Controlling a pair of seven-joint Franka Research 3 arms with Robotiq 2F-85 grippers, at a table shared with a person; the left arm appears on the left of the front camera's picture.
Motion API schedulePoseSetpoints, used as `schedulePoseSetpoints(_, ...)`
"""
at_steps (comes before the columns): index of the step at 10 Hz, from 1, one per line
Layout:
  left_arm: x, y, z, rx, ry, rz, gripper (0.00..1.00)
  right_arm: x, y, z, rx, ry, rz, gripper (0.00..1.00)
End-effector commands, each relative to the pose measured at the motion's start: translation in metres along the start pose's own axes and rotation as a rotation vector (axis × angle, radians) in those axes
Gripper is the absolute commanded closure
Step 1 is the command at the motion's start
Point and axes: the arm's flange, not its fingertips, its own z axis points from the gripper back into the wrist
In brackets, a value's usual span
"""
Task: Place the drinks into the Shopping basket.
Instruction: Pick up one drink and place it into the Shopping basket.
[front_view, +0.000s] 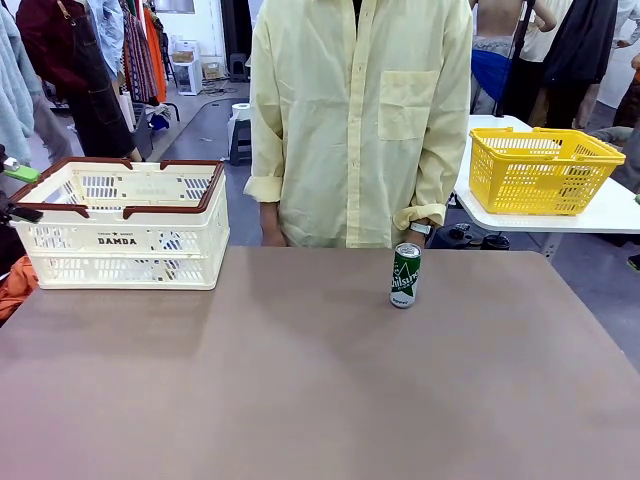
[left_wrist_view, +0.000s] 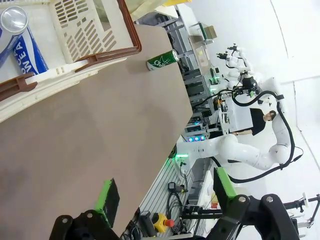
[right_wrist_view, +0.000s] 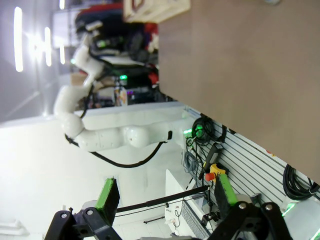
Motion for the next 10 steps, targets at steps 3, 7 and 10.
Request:
schedulePoseSetpoints(3,0.019,-0.040,-0.017,0.234,0.028,0.174,0.00,-0.002,-0.001,0.002,-0.015,0.010,0.020,0.00)
schedulePoseSetpoints(7,0.112,-0.194,-0.212,0.865,0.300,0.073,0.00,-0.002,-0.001,0.002,-0.015,0.010,0.020,0.00)
schedulePoseSetpoints(10,0.085,-0.225,-0.343,1.118,0.211,0.057,0.00,-0.002,-0.001,0.002,-0.015,0.010,0.020,0.00)
